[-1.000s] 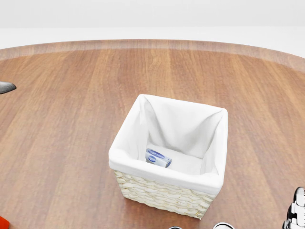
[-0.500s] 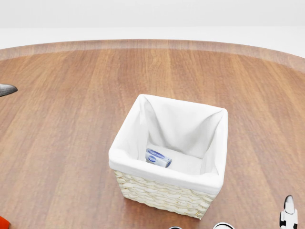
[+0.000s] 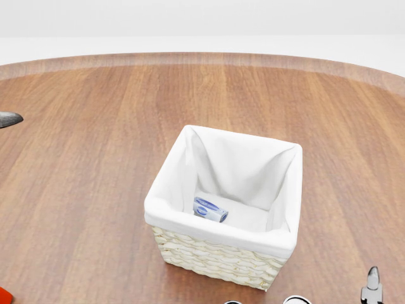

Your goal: Pick up the alphabet soup and the cream cheese box, and put them in the basket.

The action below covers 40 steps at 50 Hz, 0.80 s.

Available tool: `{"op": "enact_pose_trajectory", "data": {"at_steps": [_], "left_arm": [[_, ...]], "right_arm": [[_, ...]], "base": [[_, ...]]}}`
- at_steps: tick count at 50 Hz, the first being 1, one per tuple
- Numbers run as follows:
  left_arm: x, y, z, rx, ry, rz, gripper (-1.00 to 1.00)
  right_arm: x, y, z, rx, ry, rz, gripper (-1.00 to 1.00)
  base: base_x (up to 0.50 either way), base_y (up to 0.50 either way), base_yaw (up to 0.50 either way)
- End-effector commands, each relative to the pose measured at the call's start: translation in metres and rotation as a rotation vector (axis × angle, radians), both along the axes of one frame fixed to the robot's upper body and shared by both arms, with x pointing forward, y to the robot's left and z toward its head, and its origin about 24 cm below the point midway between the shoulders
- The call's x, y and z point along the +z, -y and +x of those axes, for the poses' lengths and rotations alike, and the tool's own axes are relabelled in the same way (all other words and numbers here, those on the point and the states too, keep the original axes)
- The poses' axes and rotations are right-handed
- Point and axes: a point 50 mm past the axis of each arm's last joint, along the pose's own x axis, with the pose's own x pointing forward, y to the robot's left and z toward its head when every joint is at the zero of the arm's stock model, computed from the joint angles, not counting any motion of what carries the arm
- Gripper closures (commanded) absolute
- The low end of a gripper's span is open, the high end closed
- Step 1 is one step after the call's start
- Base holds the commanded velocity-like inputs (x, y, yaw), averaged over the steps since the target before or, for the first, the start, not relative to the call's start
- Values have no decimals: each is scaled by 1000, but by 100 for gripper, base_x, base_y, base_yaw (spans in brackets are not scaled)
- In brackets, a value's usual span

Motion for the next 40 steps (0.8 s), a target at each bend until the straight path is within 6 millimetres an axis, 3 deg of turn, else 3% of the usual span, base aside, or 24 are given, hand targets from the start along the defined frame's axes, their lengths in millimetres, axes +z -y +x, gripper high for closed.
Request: {"op": "enact_pose_trajectory", "data": {"at_steps": [1,40], "left_arm": [[0,0,1,1,-8,3,-100],[-1,0,1,-3,-8,-2,-100]], "right_arm": [[-7,-1,-1,10,-40,-47,-100],[-35,-9,11,23,-144,-77,-100]], "base": [[0,0,0],[0,0,0]]}}
